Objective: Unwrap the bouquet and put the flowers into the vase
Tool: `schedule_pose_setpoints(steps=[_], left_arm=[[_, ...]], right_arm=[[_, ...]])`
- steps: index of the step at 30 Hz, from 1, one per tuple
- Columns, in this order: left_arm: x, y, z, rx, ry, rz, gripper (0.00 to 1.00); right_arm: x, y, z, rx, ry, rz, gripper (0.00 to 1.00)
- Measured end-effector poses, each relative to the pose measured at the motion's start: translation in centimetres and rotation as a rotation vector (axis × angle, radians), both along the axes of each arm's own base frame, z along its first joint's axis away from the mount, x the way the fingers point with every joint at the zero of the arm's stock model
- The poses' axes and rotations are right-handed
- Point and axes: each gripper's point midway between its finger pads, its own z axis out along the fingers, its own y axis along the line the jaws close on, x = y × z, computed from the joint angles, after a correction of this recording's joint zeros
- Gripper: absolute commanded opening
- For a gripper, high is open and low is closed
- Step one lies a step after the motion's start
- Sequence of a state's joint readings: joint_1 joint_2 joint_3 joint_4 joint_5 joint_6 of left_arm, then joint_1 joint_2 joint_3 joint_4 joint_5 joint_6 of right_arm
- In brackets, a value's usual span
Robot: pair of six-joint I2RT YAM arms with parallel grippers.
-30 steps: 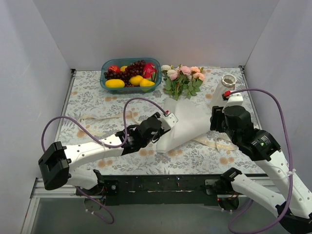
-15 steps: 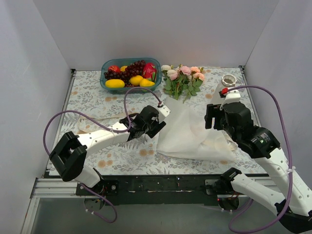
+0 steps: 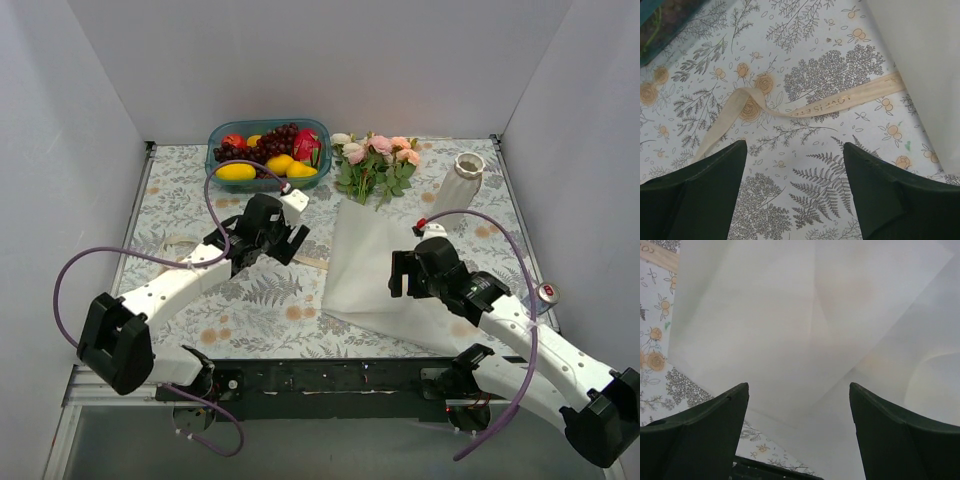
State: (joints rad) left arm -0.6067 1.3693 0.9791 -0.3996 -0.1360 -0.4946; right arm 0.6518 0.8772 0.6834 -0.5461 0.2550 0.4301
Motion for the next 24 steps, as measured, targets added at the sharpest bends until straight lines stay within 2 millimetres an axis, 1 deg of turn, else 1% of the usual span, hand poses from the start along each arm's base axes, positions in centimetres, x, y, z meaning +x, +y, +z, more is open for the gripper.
schedule_pose_setpoints(steps=[2,4,8,13,16,20,23,24], left_arm=[[-0.5,0.1,1.0,-0.008,-0.031,-0.014,0.78],[-0.9,0.4,1.4,-0.009,-0.051,-0.026,0.78],[-1.9,1.1,0.9,0.008,-0.040,-0.029,0.78],[-2.1,1.3,0.7,0.012,-0.035,-0.028,0.78],[-2.5,1.6,0.7,0.012,-0.034,-0.028,0.79],[-2.9,2.1,1.0,0.011,-0.044,-0.022,0.79],[-3.0,2.3,1.5,0.011,-0.056,-0.015,0.79],[-3.0,2.4,1.6,0.010,-0.061,-0.012,0.79]], right_arm=[[-0.7,0.2,-1.0,0.027,0.032,-0.014,0.89],[-1.1,0.4,-1.0,0.063,0.041,-0.040,0.89],[-1.7,0.5,-0.7,0.156,0.037,-0.104,0.88],[-2.5,0.2,-2.1,0.236,0.084,-0.214,0.87],[-2.6,0.1,-2.8,0.264,0.107,-0.273,0.86],[-2.3,0.3,-2.7,0.296,0.114,-0.315,0.84],[-2.0,0.6,-3.0,0.310,0.125,-0.339,0.79],[-1.9,0.7,-3.1,0.315,0.129,-0.346,0.76]])
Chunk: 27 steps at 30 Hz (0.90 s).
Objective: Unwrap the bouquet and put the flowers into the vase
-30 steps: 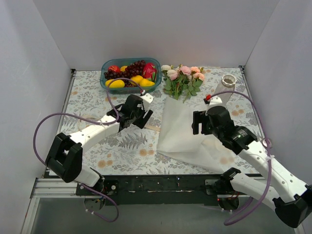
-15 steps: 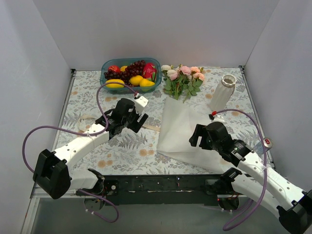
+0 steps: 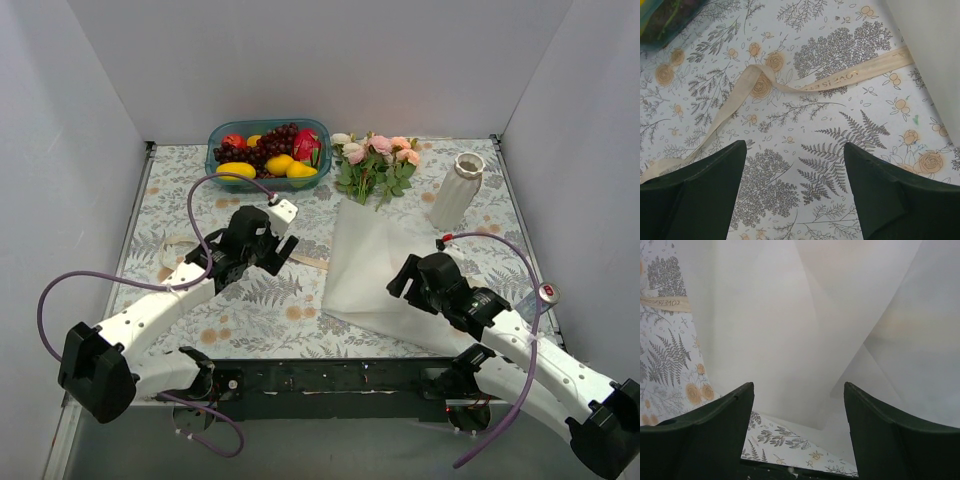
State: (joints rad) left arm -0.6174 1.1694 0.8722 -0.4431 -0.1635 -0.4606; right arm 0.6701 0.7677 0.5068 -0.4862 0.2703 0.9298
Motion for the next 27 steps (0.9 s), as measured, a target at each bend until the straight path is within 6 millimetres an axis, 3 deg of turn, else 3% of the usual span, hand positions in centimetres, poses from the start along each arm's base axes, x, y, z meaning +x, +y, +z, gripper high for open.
schedule_pose_setpoints(steps=[5,11,14,15,16,22,27], left_arm=[[-0.1,0.4,0.9,-0.005,-0.025,0.013,0.79],[-0.4,0.9,1.7,-0.010,-0.046,0.025,0.79],[-0.5,1.1,2.1,-0.015,-0.056,0.031,0.79],[-0.6,1.2,2.2,-0.016,-0.058,0.032,0.79],[-0.6,1.3,2.3,-0.015,-0.058,0.033,0.79],[-0.9,1.6,2.0,0.000,-0.047,0.041,0.79],[-0.7,2.0,2.1,0.006,-0.054,0.064,0.82]], right_arm=[[0.1,0.2,-1.0,0.018,0.025,-0.033,0.65],[0.4,0.2,-1.3,0.033,0.030,-0.071,0.41],[0.9,0.3,-1.0,0.037,0.010,-0.082,0.20],[1.0,0.2,-0.9,0.036,0.004,-0.084,0.06],[1.1,0.2,-0.8,0.034,-0.001,-0.086,0.01],[1.8,0.5,0.2,0.009,-0.036,-0.050,0.01],[2.7,3.1,4.1,-0.022,-0.148,0.106,0.01]])
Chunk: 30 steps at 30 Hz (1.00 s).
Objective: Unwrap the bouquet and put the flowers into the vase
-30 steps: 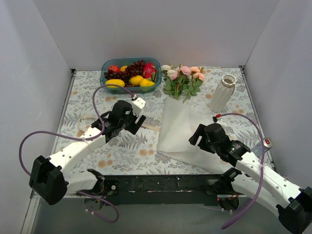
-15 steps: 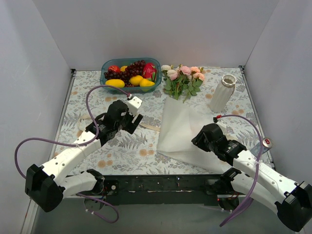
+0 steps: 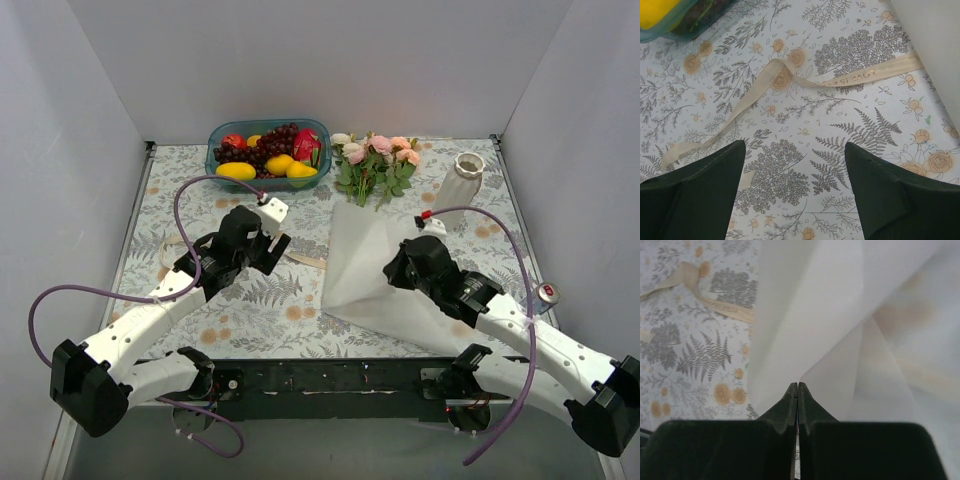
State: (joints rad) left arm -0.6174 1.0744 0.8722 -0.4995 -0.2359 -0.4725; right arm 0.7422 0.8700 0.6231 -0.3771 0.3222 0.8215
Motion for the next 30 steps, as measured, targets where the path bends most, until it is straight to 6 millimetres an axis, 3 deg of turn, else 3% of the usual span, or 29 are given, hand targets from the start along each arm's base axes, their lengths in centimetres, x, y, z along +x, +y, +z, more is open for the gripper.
schedule_pose_setpoints(steps=[4,7,10,14,18,19,21,24,28,30], left_arm=[[0.8,0.6,0.5,-0.003,-0.032,0.047,0.92],[2.0,2.0,0.5,-0.011,-0.032,0.129,0.98],[3.8,4.4,0.9,-0.036,-0.025,0.238,0.98],[6.3,10.2,2.1,-0.112,-0.029,0.431,0.98],[6.8,14.6,2.5,-0.166,-0.028,0.542,0.98],[6.7,14.9,2.4,-0.177,-0.022,0.543,0.98],[6.6,15.3,2.4,-0.192,-0.018,0.546,0.98],[6.4,14.9,2.6,-0.212,-0.017,0.523,0.98],[6.2,14.6,2.9,-0.226,-0.022,0.504,0.98],[6.2,14.6,2.8,-0.226,-0.020,0.504,0.98]], right_arm=[[0.8,4.4,5.5,-0.037,-0.145,0.186,0.01],[0.9,8.1,8.6,-0.060,-0.230,0.310,0.01],[0.7,11.2,9.1,-0.103,-0.264,0.410,0.01],[-0.1,15.6,6.6,-0.210,-0.246,0.545,0.01],[-0.9,19.0,2.6,-0.307,-0.197,0.648,0.01],[-1.2,19.7,1.4,-0.335,-0.181,0.674,0.01],[-1.6,21.0,-0.9,-0.383,-0.149,0.715,0.11],[-1.8,23.5,-3.1,-0.430,-0.126,0.764,0.16],[-2.2,28.2,-3.4,-0.429,-0.150,0.820,0.25],[-2.5,30.2,-2.4,-0.402,-0.176,0.843,0.44]])
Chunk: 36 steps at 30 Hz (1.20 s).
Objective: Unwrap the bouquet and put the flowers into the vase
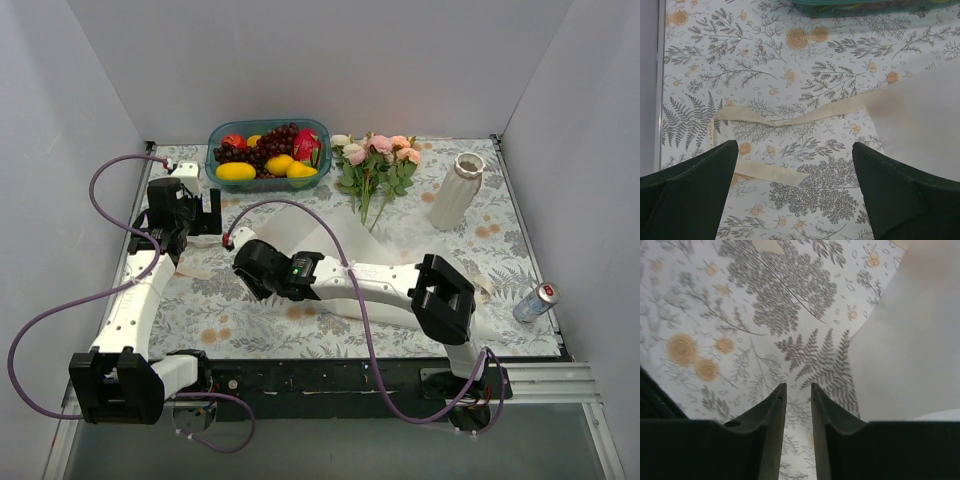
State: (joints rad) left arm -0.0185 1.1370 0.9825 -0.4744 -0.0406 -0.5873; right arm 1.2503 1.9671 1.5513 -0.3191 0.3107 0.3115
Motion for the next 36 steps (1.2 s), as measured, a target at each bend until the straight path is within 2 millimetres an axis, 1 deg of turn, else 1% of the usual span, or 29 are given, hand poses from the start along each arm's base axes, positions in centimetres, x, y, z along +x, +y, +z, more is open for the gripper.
schedule_pose_setpoints(steps=[1,2,4,5,8,10,12,13,14,16,18,20,21,22,23,24,25,26,29,30,31,33,36], left_arm=[[0.0,0.0,-0.1,0.000,0.002,0.000,0.98],[-0.1,0.0,-0.2,0.000,0.005,0.000,0.98],[-0.1,0.0,-0.3,0.000,0.007,0.000,0.98],[-0.1,0.0,-0.3,0.000,0.007,0.001,0.98],[0.0,0.1,-0.3,0.000,0.006,0.002,0.98],[0.0,0.1,-0.4,0.001,0.008,0.001,0.98],[0.0,0.1,-0.5,0.003,0.011,0.000,0.98],[0.1,0.1,-0.6,0.004,0.013,-0.001,0.98],[0.1,0.1,-0.7,0.005,0.016,-0.002,0.98],[0.1,0.1,-0.8,0.005,0.019,-0.005,0.98],[0.1,0.0,-0.8,0.007,0.019,-0.011,0.98],[0.1,-0.4,-0.8,0.000,0.020,-0.035,0.98],[0.1,-0.7,-0.8,-0.004,0.022,-0.054,0.98],[0.0,-1.1,-1.0,-0.013,0.027,-0.083,0.98],[0.0,-1.6,-1.2,-0.023,0.037,-0.110,0.98],[-0.3,-2.5,-1.7,-0.037,0.063,-0.158,0.98],[-0.4,-3.2,-2.2,-0.049,0.086,-0.197,0.98],[-0.5,-4.3,-3.1,-0.068,0.124,-0.249,0.98],[-0.7,-7.2,-6.7,-0.129,0.261,-0.375,0.98],[-1.0,-8.0,-8.0,-0.151,0.313,-0.407,0.98],[-1.2,-8.7,-8.8,-0.171,0.354,-0.431,0.98],[-1.2,-10.4,-10.2,-0.216,0.433,-0.488,0.98],[-0.7,-12.8,-11.0,-0.250,0.488,-0.559,0.98]], right_arm=[[-0.2,0.8,0.7,0.020,-0.004,0.012,0.51],[-0.4,1.5,1.5,0.041,-0.007,0.022,0.60],[-0.6,2.4,2.8,0.073,-0.013,0.036,0.66],[-0.6,2.6,3.2,0.084,-0.017,0.041,0.72],[-0.8,2.3,3.0,0.079,-0.011,0.041,0.78],[-1.1,1.3,2.7,0.066,-0.006,0.041,0.80],[-1.4,-0.4,3.1,0.059,-0.004,0.036,0.80],[-1.5,-1.2,3.9,0.073,-0.006,0.036,0.80],[-1.7,-2.2,4.8,0.087,-0.006,0.033,0.80],[-1.3,-4.2,7.6,0.151,-0.013,0.025,0.81],[0.1,-6.8,11.0,0.239,-0.034,-0.010,0.83],[2.2,-9.8,14.0,0.319,-0.065,-0.069,0.82],[3.6,-11.6,15.1,0.351,-0.083,-0.112,0.83],[4.5,-13.0,15.6,0.364,-0.095,-0.144,0.83],[5.6,-14.6,15.7,0.373,-0.106,-0.183,0.83],[6.2,-16.1,15.3,0.370,-0.109,-0.215,0.82],[6.4,-17.0,14.8,0.361,-0.107,-0.232,0.82],[6.3,-17.9,14.0,0.345,-0.098,-0.244,0.82],[5.1,-19.3,11.9,0.301,-0.064,-0.240,0.81],[4.7,-19.7,11.5,0.296,-0.058,-0.237,0.81],[4.2,-20.1,11.3,0.296,-0.055,-0.235,0.81],[3.4,-20.9,11.4,0.307,-0.055,-0.237,0.80],[2.4,-22.1,12.4,0.347,-0.067,-0.248,0.78]])
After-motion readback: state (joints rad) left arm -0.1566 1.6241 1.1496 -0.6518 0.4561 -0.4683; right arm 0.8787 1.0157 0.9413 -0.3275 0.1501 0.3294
